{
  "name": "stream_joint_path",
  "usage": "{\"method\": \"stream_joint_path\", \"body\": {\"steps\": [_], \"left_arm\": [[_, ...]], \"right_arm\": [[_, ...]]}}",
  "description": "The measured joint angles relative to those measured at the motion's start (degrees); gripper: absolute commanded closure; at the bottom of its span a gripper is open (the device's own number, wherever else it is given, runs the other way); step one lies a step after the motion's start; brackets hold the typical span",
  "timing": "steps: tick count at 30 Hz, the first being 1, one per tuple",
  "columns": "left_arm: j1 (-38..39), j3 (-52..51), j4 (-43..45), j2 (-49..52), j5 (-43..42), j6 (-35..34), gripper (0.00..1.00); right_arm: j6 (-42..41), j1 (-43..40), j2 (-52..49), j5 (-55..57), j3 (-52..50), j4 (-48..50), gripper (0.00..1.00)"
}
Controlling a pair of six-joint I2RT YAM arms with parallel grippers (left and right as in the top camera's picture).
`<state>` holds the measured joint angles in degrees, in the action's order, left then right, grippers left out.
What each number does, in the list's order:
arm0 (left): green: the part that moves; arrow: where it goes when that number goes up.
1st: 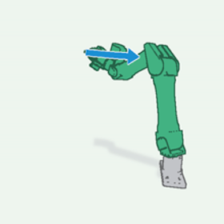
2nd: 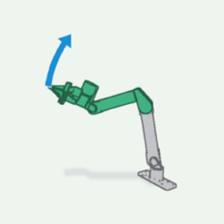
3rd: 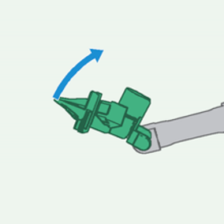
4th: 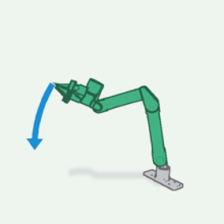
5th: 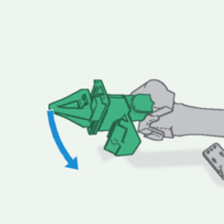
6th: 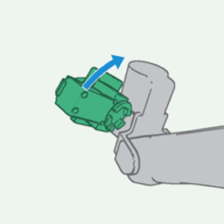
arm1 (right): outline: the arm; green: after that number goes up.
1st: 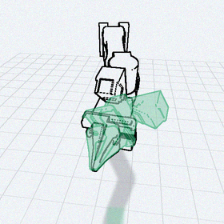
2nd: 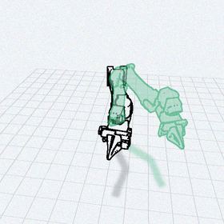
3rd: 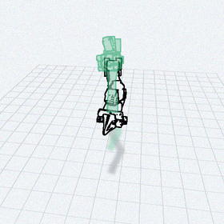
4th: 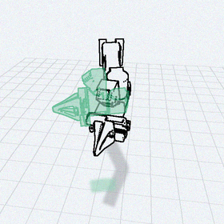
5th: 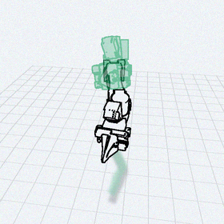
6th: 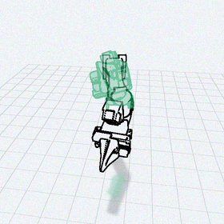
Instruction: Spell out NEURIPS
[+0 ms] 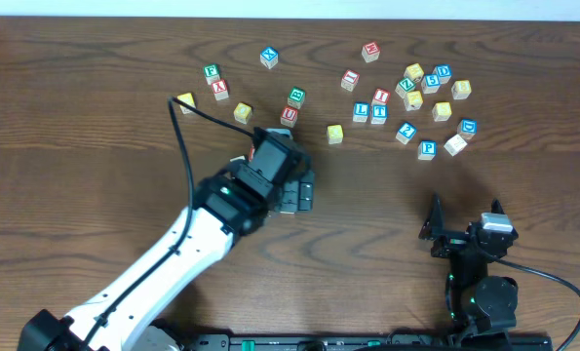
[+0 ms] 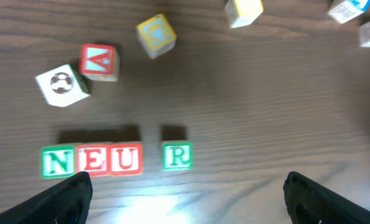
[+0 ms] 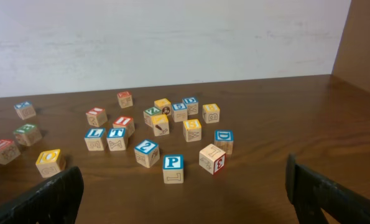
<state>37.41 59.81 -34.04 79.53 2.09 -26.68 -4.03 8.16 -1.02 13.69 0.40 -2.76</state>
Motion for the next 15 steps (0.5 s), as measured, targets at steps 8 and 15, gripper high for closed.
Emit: {"method": "stream_joint_path", "body": {"steps": [8, 15], "left_arm": [[-17.25, 1.16, -4.59, -7.56, -12.04, 9.18, 0.02], [-37.97, 2.05, -11.06, -17.31, -20.94, 17.84, 0.02]], "right_arm": [[0.0, 0.0, 0.0, 0.0, -0.02, 0.02, 0.01], [0.0, 0.0, 0.0, 0.0, 0.0, 0.02, 0.01]]}}
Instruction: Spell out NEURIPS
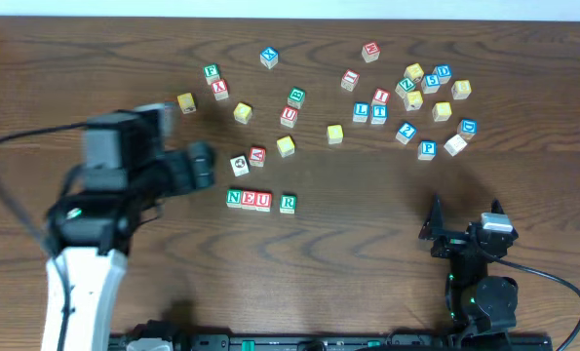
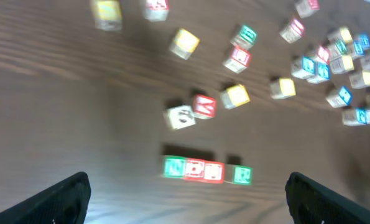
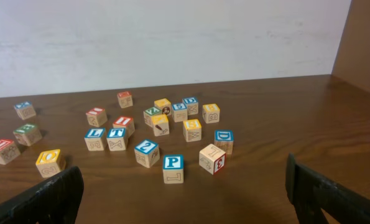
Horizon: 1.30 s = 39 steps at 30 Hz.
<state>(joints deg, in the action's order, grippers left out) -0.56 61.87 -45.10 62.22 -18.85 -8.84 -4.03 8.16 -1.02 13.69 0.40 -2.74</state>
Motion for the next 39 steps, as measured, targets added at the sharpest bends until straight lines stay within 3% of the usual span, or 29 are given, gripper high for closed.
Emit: {"method": "stream_joint_path", "body": {"steps": [5, 13, 24, 39], "left_arm": [[-8.15, 0.0, -5.16, -1.88, -6.58, 8.2, 0.02], [-9.75, 0.0, -7.43, -0.92, -9.77, 17.81, 0.01], [-9.79, 0.0, -4.96, -0.7, 1.25, 19.65, 0.01], [-9.79, 0.0, -5.03, -0.7, 3.82, 19.67, 0.01]], "right_arm": [[0.02, 0.0, 0.0, 0.0, 0.0, 0.0, 0.01], [0.02, 0.0, 0.0, 0.0, 0.0, -0.02, 0.01], [0.0, 0.0, 0.0, 0.0, 0.0, 0.0, 0.01], [-0.09, 0.0, 0.0, -2.86, -0.02, 2.8, 0.01]]}}
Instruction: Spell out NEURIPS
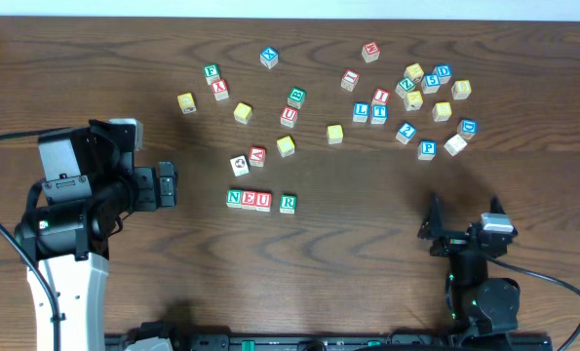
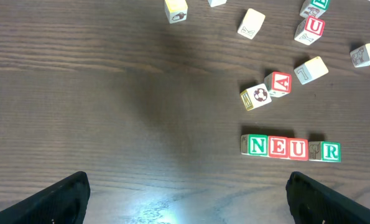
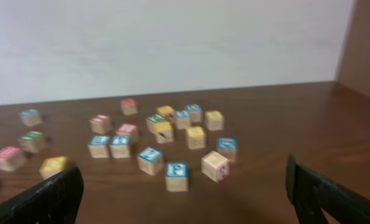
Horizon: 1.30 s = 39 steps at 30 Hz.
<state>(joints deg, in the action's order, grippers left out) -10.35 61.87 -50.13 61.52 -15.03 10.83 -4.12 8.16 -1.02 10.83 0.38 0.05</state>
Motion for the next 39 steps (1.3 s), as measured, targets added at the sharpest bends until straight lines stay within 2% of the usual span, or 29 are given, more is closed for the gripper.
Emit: {"method": "stream_joint_path", "body": {"steps": [3, 6, 10, 13, 15, 17, 20, 24, 27, 31, 39], "left_arm": [[0.0, 0.0, -0.02, 0.0, 0.07, 0.0, 0.01], [0.0, 0.0, -0.02, 0.0, 0.17, 0.0, 0.01], [-0.02, 0.0, -0.04, 0.0, 0.22, 0.0, 0.01], [-0.02, 0.0, -0.02, 0.04, 0.24, 0.0, 0.01], [-0.02, 0.02, -0.07, 0.13, 0.26, 0.0, 0.01], [-0.04, 0.07, -0.07, 0.2, 0.35, 0.0, 0.01], [-0.07, 0.22, -0.13, 0.24, 0.37, 0.0, 0.01], [-0.07, 0.35, -0.11, 0.26, 0.37, -0.02, 0.01], [-0.07, 0.37, -0.13, 0.26, 0.37, 0.0, 0.01], [-0.07, 0.37, -0.2, 0.26, 0.37, 0.0, 0.01], [-0.07, 0.37, -0.17, 0.26, 0.37, 0.0, 0.01]], "right_arm": [[-0.26, 0.0, 0.0, -6.03, 0.02, 3.04, 0.01], [-1.36, 0.0, -1.05, -10.1, 1.22, 1.33, 0.01], [-1.79, 0.0, -9.9, -13.35, 8.63, -2.29, 0.01], [-1.2, 0.0, -22.69, -16.92, 19.45, -5.31, 0.01], [-0.31, 0.0, -34.53, -19.69, 30.18, -11.26, 0.01], [0.33, 0.0, -45.66, -21.88, 41.88, -19.1, 0.01], [2.03, 0.0, -63.87, -24.98, 63.6, -38.64, 0.01], [2.43, 0.0, -82.64, -27.54, 86.73, -53.4, 0.01], [3.72, 0.0, -91.8, -28.48, 95.95, -55.95, 0.01], [6.8, 0.0, -100.69, -29.55, 103.12, -56.76, 0.01], [15.06, 0.11, -113.35, -30.32, 118.36, -62.55, 0.01]]}}
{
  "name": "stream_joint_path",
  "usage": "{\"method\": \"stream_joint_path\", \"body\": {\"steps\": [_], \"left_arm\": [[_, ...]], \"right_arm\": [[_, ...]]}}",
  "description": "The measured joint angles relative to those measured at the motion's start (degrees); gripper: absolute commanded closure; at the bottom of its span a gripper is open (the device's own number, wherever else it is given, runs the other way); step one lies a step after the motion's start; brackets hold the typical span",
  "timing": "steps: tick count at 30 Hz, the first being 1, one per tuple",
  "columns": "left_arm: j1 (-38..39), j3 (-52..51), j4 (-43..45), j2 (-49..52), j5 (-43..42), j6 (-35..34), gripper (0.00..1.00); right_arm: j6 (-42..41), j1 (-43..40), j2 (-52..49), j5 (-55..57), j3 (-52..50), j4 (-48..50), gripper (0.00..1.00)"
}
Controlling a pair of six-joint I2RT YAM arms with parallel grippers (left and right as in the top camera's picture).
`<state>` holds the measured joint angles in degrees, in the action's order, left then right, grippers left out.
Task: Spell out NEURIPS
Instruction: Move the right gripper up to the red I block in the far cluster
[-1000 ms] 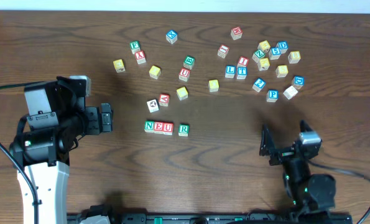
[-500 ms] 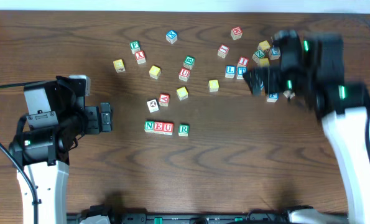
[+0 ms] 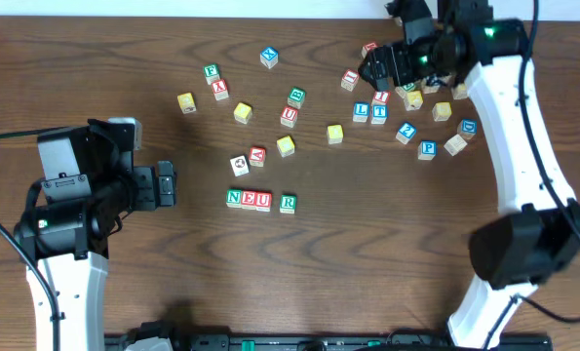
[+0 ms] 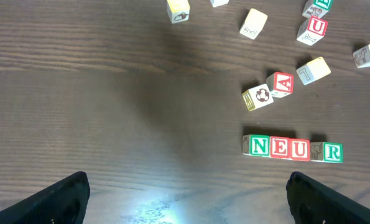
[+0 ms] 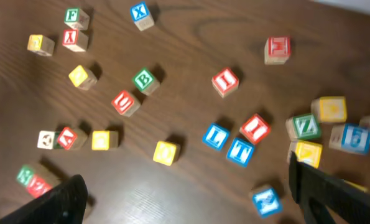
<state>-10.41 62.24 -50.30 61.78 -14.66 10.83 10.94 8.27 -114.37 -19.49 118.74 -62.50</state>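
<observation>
A row of blocks reading N E U (image 3: 250, 200), then R (image 3: 288, 203) after a small gap, lies mid-table; it also shows as the N E U R row (image 4: 291, 149). Left gripper (image 3: 165, 185) hangs open left of the row, nothing between its fingers (image 4: 186, 190). Right gripper (image 3: 375, 66) is open, high over the loose blocks at the back right (image 5: 186, 186). Below it lie two red I blocks (image 5: 225, 81) (image 5: 254, 129). The blue P block (image 3: 427, 149) and blue S block (image 3: 430, 84) sit further right.
Loose blocks lie scattered across the far half of the table: a soccer-ball block (image 3: 238, 165), red A (image 3: 257, 155) and a yellow block (image 3: 286, 146) just behind the row, blue L (image 5: 216, 135) and T (image 5: 240, 150). The table's back edge runs just behind the right arm.
The right arm has left its rest spot at the front right and now reaches high over the back-right cluster of blocks, gripper open. The left arm and the row are unchanged.
The left gripper stood open right over the row N E U R. Then it was further left, then parked left of the row, where it stays. The right arm rested at the front right throughout and now hangs over the back-right blocks.
</observation>
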Motion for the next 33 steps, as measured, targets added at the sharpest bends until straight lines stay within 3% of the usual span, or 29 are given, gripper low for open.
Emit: {"method": "stream_joint_path", "body": {"steps": [9, 20, 29, 33], "left_arm": [[0.0, 0.0, 0.0, 0.0, 0.0, 0.0, 0.01], [0.0, 0.0, 0.0, 0.0, 0.0, 0.0, 0.01], [0.0, 0.0, 0.0, 0.0, 0.0, 0.0, 0.01], [0.0, 0.0, 0.0, 0.0, 0.0, 0.0, 0.01]], "right_arm": [[10.43, 2.95, -9.16, 9.18, 7.96, -2.8, 0.01], [15.52, 8.11, -16.63, 23.87, 7.98, 8.02, 0.01], [16.11, 8.2, -23.47, 24.26, 7.98, 9.25, 0.03], [15.5, 8.2, -25.62, 22.56, 7.98, 9.94, 0.1]]}}
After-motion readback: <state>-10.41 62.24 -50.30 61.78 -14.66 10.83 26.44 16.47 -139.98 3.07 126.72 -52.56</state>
